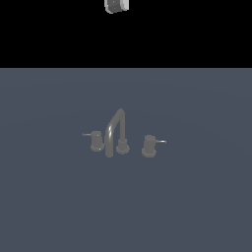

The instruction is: Turn on the faucet by rotating a designated handle.

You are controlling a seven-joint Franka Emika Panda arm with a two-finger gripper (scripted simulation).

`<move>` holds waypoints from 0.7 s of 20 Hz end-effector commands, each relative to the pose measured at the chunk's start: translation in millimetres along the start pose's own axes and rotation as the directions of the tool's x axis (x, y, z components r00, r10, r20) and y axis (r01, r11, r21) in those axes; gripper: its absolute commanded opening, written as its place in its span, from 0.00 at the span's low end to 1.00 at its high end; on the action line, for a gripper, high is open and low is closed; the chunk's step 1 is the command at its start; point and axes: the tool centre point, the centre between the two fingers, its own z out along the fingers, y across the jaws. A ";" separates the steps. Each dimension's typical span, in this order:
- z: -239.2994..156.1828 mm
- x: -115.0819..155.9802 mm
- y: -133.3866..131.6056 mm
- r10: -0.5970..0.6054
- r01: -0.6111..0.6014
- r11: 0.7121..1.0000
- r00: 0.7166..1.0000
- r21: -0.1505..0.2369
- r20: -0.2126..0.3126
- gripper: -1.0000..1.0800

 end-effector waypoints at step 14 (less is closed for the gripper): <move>99.4 63.4 -16.4 0.400 -0.400 0.917 0.917 0.001 0.013 0.00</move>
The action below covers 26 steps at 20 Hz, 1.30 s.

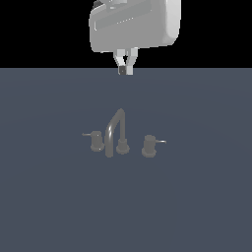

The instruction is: Turn on the faucet by rotating a designated handle.

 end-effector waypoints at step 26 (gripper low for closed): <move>178.1 120.1 -6.5 0.676 -0.676 0.737 0.737 -0.008 0.015 0.00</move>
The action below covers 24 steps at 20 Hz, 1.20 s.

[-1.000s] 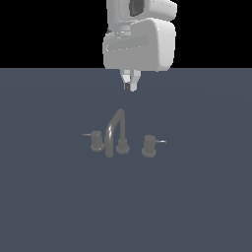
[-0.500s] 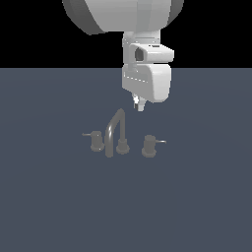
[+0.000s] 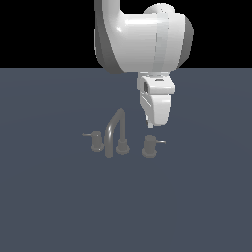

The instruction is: Turn on the faucet by rotating a designated handle.

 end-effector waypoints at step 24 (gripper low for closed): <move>42.8 38.6 -9.6 0.233 -0.233 0.972 0.972 0.026 0.009 0.00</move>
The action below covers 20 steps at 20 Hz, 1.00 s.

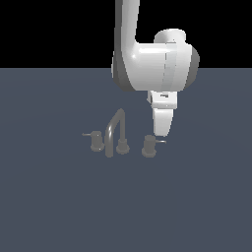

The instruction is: Turn on the faucet by rotating a designated handle.

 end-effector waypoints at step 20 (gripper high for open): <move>14.5 13.4 72.3 0.017 -0.018 0.999 1.000 -0.032 -0.003 0.00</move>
